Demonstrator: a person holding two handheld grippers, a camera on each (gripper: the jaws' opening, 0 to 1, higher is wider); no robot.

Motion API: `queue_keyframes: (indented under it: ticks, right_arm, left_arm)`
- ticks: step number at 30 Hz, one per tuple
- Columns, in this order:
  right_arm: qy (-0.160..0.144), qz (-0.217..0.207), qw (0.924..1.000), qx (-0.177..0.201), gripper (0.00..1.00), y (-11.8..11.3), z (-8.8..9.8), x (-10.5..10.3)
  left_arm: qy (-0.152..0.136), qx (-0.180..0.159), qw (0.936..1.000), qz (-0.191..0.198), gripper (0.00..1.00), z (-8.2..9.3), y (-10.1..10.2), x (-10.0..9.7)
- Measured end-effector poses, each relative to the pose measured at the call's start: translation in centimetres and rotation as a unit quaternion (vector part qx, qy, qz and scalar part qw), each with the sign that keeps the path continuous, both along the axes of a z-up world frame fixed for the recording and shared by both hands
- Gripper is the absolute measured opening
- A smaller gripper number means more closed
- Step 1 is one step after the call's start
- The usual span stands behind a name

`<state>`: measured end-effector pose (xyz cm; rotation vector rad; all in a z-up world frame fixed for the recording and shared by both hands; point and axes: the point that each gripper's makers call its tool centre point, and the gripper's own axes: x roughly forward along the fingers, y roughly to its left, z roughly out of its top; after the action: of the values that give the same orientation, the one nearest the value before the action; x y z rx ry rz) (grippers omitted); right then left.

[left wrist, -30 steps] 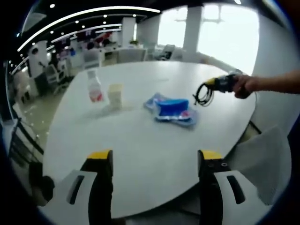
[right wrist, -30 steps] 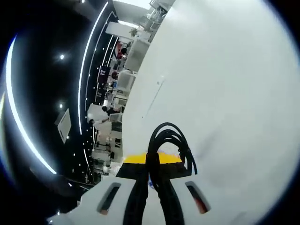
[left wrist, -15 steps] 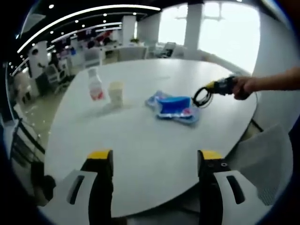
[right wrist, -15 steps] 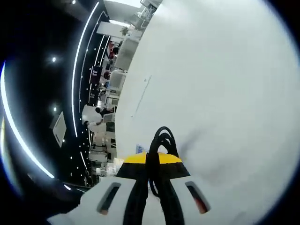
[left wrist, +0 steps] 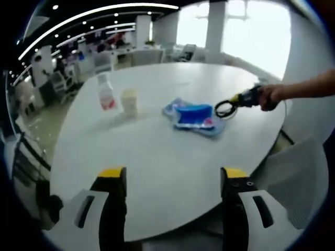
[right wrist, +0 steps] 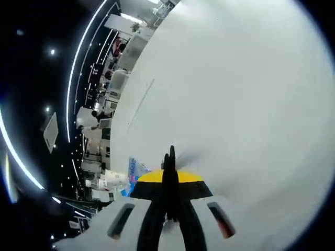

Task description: Arrange the tabletop items into an orderly group along one side of the table until the central work area is clear of visible clutter.

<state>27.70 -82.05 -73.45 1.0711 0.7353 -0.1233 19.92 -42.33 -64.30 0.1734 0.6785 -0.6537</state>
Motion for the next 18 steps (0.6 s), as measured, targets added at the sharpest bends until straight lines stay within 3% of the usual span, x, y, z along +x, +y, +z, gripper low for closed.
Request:
queue_keyframes:
  ticks: [10, 18]
  right_arm:
    - [0.026, 0.011, 0.9994, -0.021, 0.07, -0.3, -1.4, -0.9]
    - [0.035, 0.004, 0.9993, -0.012, 0.09, -0.6, -2.0, -1.2]
  left_arm:
    - [0.001, 0.004, 1.0, 0.006, 0.7, -0.2, 0.3, 0.2]
    - [0.004, 0.004, 1.0, 0.001, 0.7, -0.3, 0.0, 0.0]
